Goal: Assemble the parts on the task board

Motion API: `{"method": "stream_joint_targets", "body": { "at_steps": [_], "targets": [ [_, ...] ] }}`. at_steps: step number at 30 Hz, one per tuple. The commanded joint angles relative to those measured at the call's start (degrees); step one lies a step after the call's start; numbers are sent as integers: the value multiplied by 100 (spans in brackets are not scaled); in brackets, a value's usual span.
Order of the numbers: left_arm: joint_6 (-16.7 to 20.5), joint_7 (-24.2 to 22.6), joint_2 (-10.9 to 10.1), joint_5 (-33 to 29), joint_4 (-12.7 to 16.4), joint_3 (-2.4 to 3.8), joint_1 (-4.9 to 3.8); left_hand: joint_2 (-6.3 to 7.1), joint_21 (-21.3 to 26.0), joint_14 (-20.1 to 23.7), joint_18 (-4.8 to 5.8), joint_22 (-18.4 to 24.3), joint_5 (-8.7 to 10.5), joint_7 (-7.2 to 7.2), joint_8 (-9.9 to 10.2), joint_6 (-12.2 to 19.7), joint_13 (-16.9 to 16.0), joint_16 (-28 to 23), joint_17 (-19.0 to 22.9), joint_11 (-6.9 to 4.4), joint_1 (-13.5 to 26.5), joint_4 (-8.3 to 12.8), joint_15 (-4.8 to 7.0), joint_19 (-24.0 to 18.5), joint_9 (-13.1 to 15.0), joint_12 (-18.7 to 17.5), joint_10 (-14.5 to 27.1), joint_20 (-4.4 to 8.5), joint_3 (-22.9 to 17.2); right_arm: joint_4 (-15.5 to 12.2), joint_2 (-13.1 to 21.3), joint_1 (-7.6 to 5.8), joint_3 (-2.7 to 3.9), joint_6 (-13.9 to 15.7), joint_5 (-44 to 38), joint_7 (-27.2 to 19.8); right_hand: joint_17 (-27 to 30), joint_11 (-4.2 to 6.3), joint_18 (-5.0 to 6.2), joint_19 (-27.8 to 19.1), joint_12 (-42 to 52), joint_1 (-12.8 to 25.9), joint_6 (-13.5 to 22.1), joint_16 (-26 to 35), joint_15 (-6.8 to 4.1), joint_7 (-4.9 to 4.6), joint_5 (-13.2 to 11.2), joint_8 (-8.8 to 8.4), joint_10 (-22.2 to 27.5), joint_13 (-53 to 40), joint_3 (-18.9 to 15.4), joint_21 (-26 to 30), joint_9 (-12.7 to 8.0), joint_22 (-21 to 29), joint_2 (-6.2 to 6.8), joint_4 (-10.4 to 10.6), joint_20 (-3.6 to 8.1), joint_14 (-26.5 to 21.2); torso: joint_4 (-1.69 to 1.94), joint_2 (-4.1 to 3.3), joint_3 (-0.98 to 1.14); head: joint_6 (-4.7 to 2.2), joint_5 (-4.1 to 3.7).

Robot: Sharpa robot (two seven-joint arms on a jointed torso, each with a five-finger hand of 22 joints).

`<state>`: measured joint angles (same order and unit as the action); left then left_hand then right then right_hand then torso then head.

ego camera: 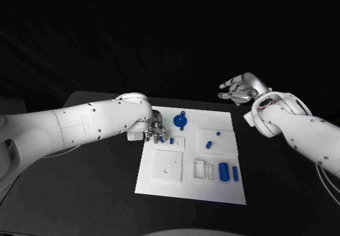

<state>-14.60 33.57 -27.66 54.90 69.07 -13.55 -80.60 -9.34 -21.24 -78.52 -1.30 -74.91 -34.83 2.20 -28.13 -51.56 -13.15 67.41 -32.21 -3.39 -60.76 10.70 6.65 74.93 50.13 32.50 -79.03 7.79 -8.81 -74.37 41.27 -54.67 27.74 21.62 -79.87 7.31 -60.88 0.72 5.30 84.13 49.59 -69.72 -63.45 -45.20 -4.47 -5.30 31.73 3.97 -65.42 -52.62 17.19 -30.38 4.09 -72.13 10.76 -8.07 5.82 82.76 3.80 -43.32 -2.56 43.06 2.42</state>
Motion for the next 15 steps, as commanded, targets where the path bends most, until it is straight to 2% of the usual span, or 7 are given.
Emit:
{"method": "stream_joint_targets", "body": {
  "at_steps": [1,15],
  "targets": [
    [-146,18,-19,91,18,-19,37,-35,-15,-35,-28,-108,-19,-148,-11,-181,-6,12,-9,-6,-7,409,16,-9,-1,21,-44,15,-375,7,0,0,4,-103,2,-25,9,-6,107,247,-32,54,16,24,6,-6,38,-38,52,9,24,34,-6,-8,3,1,-35,-35,2,1,-2,12,0],
    [-214,23,-103,111,94,-19,37,-34,-33,-26,-28,-108,-36,-148,-11,-182,-6,12,-18,-4,-8,422,16,-27,18,22,-38,15,-382,38,1,0,4,-187,9,19,18,-9,111,244,-35,63,28,39,9,-10,59,-38,65,13,25,89,-6,2,2,-1,-38,-46,0,-1,0,28,4]
  ]
}}
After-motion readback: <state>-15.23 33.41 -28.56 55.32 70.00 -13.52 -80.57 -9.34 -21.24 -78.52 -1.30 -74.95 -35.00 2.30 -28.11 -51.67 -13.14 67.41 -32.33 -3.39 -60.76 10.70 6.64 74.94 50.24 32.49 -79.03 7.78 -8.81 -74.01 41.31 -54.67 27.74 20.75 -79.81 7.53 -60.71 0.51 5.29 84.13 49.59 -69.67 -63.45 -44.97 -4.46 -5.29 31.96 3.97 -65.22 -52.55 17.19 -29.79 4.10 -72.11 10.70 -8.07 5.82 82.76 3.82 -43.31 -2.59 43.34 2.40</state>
